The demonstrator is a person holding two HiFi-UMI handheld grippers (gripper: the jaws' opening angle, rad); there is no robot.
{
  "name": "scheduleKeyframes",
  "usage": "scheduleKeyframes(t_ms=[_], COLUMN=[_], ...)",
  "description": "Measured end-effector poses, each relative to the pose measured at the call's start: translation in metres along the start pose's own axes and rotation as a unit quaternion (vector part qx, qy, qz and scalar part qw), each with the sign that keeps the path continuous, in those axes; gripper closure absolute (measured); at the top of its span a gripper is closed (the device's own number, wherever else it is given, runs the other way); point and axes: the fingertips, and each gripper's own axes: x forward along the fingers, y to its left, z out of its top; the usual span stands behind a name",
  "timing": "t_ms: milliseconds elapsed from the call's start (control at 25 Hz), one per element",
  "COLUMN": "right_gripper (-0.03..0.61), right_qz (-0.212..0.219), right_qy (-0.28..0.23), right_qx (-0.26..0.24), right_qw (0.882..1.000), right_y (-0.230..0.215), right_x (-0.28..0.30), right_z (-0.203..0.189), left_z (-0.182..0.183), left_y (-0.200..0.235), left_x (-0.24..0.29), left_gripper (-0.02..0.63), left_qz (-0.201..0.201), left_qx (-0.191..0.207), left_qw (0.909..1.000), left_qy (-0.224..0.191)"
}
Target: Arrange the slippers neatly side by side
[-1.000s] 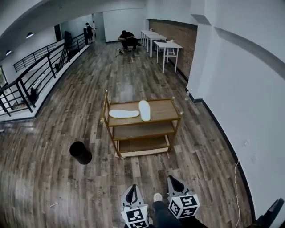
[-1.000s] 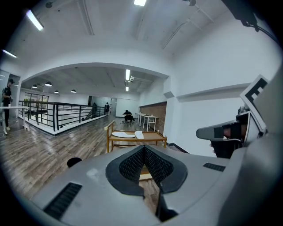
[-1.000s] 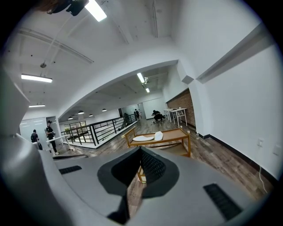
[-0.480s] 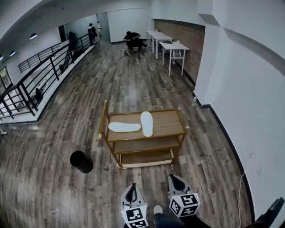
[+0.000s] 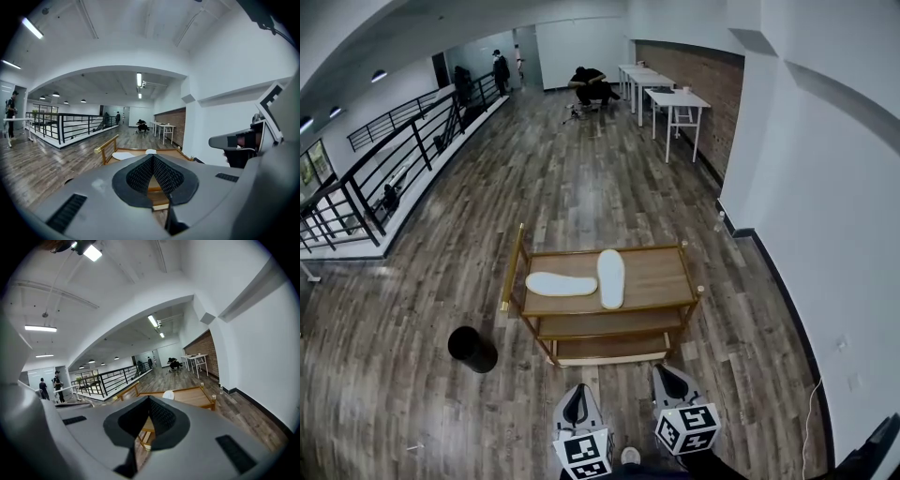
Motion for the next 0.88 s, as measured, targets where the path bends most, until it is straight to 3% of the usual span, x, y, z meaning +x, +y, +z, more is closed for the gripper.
scheduleKeyframes(t_ms=[480,880], right_gripper=[0.580,0.580], right_qz=[-0.007,-0.027], right_qy=[-0.009,0.000], right_qx=[0.012,0.013], right_qw=[1.000,1.000], right_y=[-0.028,-0.045], right_x=[0.053,0.145], right_z=[0.017,0.039], left_z=[0.017,0.037], left_y=[0.003,0.033], left_x=[0.063,0.157], left_gripper=[0.612,0.612], left_qz=[-0.001,-0.018], left_qx=[0.011,0.014], left_qw=[0.9999,0.9997], left_qy=[-0.003,0.008])
